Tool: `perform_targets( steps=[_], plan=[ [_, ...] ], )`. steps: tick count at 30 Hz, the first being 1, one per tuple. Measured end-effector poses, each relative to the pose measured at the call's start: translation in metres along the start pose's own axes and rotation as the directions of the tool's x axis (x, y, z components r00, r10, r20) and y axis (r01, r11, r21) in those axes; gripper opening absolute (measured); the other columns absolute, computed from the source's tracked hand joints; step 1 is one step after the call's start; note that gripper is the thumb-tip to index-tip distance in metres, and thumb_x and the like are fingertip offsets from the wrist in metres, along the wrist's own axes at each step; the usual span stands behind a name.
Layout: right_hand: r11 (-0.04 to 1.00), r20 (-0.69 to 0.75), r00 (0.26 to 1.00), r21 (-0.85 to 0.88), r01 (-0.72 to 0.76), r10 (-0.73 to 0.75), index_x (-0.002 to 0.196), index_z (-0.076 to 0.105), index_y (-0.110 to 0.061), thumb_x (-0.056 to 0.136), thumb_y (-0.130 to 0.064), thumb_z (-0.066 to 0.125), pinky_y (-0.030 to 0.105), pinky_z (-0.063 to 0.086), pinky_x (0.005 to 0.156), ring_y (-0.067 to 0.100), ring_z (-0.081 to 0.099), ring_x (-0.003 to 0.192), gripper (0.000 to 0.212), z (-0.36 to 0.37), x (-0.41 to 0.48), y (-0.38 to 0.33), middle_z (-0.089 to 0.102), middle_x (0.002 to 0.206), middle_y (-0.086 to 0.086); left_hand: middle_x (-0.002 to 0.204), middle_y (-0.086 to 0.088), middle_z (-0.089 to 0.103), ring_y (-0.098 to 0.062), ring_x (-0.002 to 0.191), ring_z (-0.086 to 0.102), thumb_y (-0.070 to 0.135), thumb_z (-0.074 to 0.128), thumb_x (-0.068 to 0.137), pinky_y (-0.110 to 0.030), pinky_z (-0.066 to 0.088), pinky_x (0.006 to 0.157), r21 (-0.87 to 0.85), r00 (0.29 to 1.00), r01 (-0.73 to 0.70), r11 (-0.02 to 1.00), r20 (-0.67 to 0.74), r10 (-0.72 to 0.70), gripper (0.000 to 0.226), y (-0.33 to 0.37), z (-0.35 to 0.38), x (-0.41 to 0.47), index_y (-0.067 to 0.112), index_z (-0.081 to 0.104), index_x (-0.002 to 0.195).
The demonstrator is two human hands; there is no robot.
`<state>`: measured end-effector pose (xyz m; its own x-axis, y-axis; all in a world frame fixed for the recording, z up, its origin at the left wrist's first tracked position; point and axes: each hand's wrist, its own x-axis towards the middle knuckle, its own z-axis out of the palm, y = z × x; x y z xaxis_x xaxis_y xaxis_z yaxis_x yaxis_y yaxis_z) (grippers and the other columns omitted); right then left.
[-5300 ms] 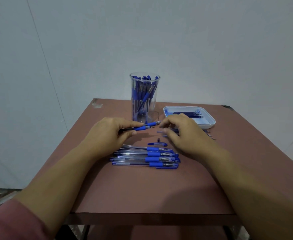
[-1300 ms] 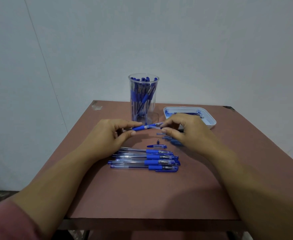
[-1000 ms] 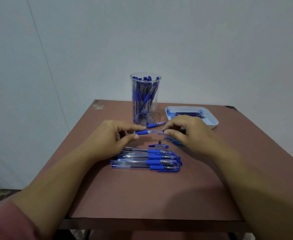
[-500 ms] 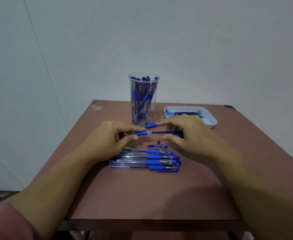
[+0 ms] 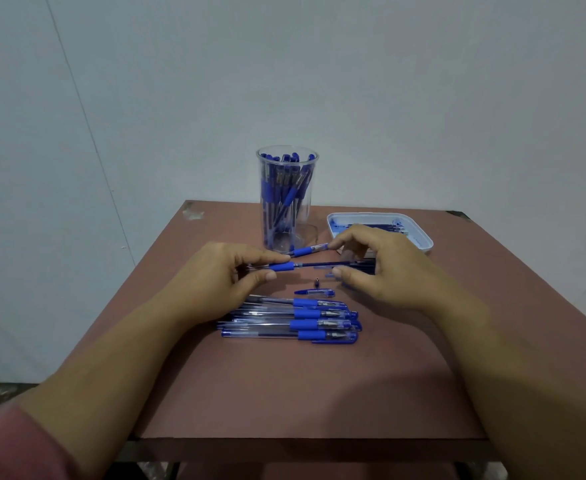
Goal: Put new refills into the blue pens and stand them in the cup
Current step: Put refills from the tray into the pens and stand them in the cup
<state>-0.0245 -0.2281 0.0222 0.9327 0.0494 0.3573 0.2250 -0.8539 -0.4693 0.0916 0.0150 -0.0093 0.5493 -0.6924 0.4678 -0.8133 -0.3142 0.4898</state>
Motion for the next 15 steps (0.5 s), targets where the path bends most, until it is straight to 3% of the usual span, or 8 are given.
perform_targets(
  steps=[4, 8, 12, 15],
  plan=[
    [1.0, 0.0, 1.0, 0.004, -0.011, 0.011, 0.089, 0.061, -0.039, 0.089, -0.029, 0.067, 0.02, 0.045, 0.076, 0.0, 0.055, 0.09, 0.012, 0.003, 0.001, -0.003, 0.06, 0.089, -0.021, 0.094, 0.033, 0.064, -0.008, 0.076, 0.066, 0.03, 0.068, 0.088, -0.027, 0.054, 0.072, 0.008, 1.0, 0.008, 1.0, 0.003, -0.009, 0.032, 0.0, -0.001, 0.0, 0.047, 0.065, 0.115],
    [1.0, 0.023, 1.0, 0.003, 0.0, 0.0, 0.104, 0.068, -0.037, 0.091, -0.033, 0.065, 0.021, 0.048, 0.078, 0.001, 0.056, 0.091, 0.015, 0.009, 0.001, -0.007, 0.062, 0.095, -0.019, 0.096, 0.03, 0.065, 0.012, 0.085, 0.061, 0.026, 0.07, 0.088, -0.01, 0.047, 0.075, 0.021, 1.0, -0.001, 1.0, -0.001, 0.002, 0.033, 0.002, -0.001, -0.001, 0.044, 0.066, 0.115],
    [0.999, -0.028, 1.0, 0.032, -0.012, 0.013, 0.097, 0.059, -0.043, 0.087, -0.034, 0.069, 0.022, 0.049, 0.076, 0.003, 0.056, 0.088, 0.016, 0.006, 0.0, -0.004, 0.061, 0.09, -0.015, 0.094, 0.032, 0.064, -0.009, 0.078, 0.067, 0.03, 0.069, 0.087, -0.028, 0.055, 0.074, 0.009, 1.0, 0.015, 1.0, -0.004, -0.015, 0.034, 0.002, -0.002, -0.001, 0.049, 0.064, 0.115],
    [0.999, -0.028, 0.999, 0.033, -0.022, 0.023, 0.09, 0.061, -0.037, 0.088, -0.028, 0.068, 0.017, 0.047, 0.07, 0.003, 0.057, 0.084, 0.011, 0.01, 0.0, -0.006, 0.061, 0.084, -0.014, 0.094, 0.03, 0.066, -0.022, 0.073, 0.067, 0.032, 0.068, 0.088, -0.038, 0.056, 0.073, 0.012, 1.0, 0.009, 1.0, 0.004, -0.009, 0.033, 0.001, 0.0, 0.0, 0.053, 0.063, 0.112]
  ],
)
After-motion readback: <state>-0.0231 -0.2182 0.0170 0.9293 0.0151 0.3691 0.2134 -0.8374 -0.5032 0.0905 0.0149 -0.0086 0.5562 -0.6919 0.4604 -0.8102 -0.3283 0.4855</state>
